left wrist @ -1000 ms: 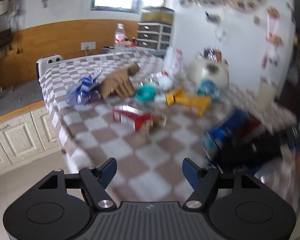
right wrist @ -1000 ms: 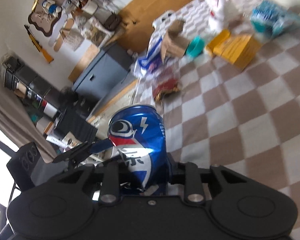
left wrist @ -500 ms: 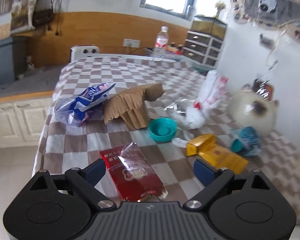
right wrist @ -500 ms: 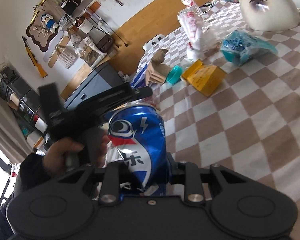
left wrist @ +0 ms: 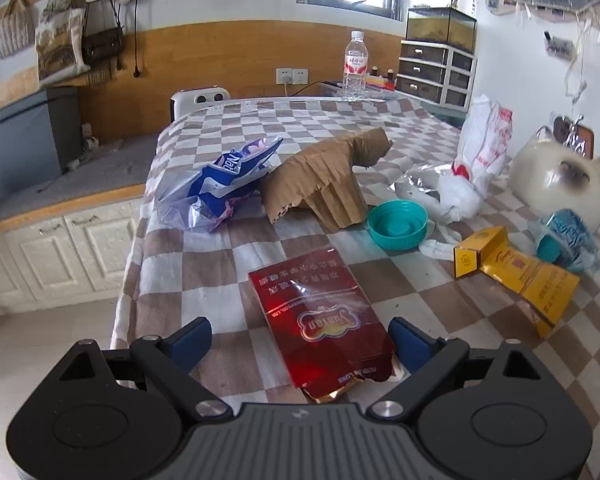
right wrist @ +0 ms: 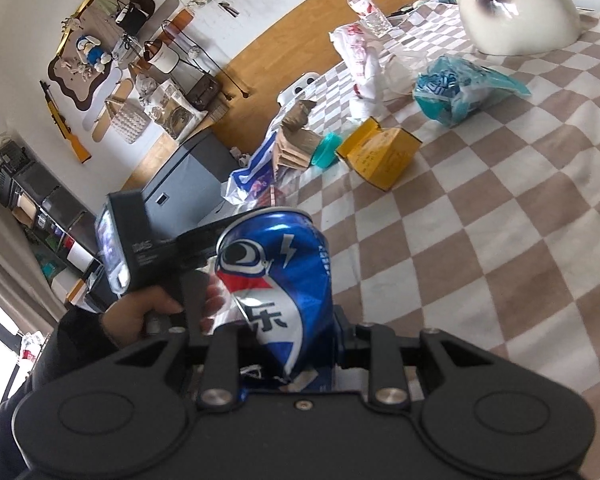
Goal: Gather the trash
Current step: 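Grasp the red snack packet with the left tool while the right tool holds the can, then carry the red packet and blue can with both tools over the wastebasket, then open both tools to drop the packet and can into the wastebasket, then move both open tools back toward the table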
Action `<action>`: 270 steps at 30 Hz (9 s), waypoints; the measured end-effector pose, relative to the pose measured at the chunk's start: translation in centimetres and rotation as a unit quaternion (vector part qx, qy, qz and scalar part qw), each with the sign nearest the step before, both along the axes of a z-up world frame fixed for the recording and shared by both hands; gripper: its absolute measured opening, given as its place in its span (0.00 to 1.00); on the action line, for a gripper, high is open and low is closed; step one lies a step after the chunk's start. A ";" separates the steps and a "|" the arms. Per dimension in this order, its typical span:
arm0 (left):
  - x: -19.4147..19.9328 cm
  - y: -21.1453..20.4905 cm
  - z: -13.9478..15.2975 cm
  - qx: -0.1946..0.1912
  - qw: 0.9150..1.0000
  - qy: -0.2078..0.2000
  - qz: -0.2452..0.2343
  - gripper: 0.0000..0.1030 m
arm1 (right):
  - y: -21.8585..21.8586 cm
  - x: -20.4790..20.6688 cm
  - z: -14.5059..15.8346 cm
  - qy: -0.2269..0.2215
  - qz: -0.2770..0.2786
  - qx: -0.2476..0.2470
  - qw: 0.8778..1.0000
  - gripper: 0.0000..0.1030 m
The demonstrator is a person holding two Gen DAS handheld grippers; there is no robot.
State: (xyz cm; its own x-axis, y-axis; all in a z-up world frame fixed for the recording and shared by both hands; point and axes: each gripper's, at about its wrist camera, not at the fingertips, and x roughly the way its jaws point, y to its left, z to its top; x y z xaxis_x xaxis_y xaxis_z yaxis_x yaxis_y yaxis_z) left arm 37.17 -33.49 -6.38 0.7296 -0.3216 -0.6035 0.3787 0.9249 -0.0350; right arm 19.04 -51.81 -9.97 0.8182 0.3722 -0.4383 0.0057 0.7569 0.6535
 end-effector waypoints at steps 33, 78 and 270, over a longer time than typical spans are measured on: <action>-7.7 6.3 2.6 -0.066 0.997 0.012 -0.038 0.51 | 5.2 -0.7 2.7 -0.006 -0.074 -0.136 0.988 0.27; -14.5 34.6 3.5 -0.083 0.993 -0.041 0.075 0.51 | 33.2 4.2 4.6 -0.037 0.009 -0.254 0.967 0.27; -14.7 21.5 10.2 -0.061 0.976 -0.200 0.058 1.00 | 16.9 -2.7 10.9 -0.140 -0.228 -0.391 0.880 1.00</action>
State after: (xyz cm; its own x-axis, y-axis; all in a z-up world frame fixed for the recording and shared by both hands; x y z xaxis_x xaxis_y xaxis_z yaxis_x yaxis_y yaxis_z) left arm 22.49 -12.02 3.85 0.9349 -0.2747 -0.2248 0.2777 0.9605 -0.0190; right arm 16.38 -34.94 0.98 0.9215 -0.3486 -0.1714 0.3465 0.9371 -0.0434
